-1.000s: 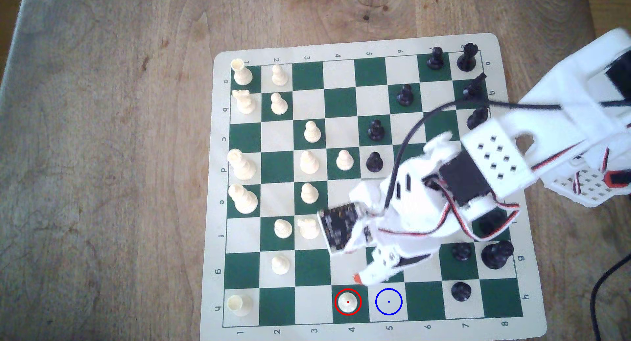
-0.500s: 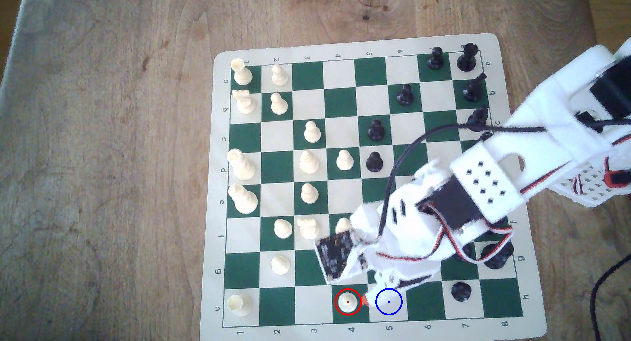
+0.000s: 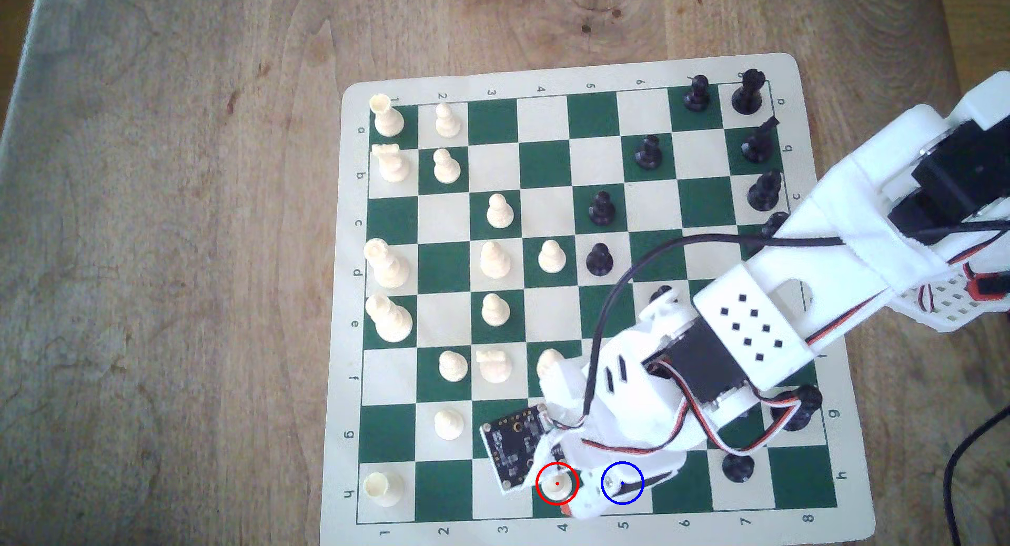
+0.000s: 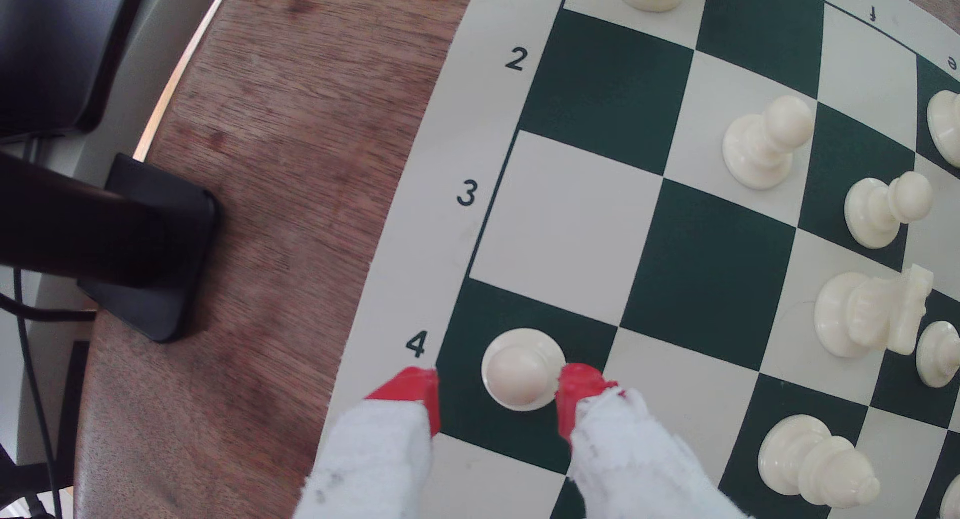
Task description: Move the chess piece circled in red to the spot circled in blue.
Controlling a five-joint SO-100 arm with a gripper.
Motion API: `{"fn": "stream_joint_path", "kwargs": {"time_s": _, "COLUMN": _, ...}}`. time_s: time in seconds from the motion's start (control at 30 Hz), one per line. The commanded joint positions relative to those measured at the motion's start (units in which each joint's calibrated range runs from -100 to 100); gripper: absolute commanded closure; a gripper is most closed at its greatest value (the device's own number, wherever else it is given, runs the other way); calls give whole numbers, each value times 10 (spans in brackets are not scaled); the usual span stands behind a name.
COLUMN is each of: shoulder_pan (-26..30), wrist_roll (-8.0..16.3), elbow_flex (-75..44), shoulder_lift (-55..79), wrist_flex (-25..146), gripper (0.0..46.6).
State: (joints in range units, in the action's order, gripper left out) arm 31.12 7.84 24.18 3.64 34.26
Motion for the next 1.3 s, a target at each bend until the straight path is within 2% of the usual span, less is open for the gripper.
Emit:
{"fn": "stream_joint_path", "kwargs": {"time_s": 0.0, "shoulder_pan": 4, "wrist_roll": 1, "elbow_flex": -50, "shoulder_lift": 0, "wrist_flex": -8, "gripper": 344}}
{"fn": "stream_joint_path", "kwargs": {"time_s": 0.33, "shoulder_pan": -3, "wrist_roll": 2, "elbow_flex": -88, "shoulder_lift": 39, "wrist_flex": -11, "gripper": 362}}
{"fn": "stream_joint_path", "kwargs": {"time_s": 0.67, "shoulder_pan": -3, "wrist_roll": 2, "elbow_flex": -92, "shoulder_lift": 38, "wrist_flex": -13, "gripper": 453}}
{"fn": "stream_joint_path", "kwargs": {"time_s": 0.93, "shoulder_pan": -8, "wrist_roll": 6, "elbow_flex": -97, "shoulder_lift": 0, "wrist_flex": -1, "gripper": 457}}
{"fn": "stream_joint_path", "kwargs": {"time_s": 1.27, "shoulder_pan": 10, "wrist_roll": 2, "elbow_flex": 18, "shoulder_lift": -114, "wrist_flex": -3, "gripper": 464}}
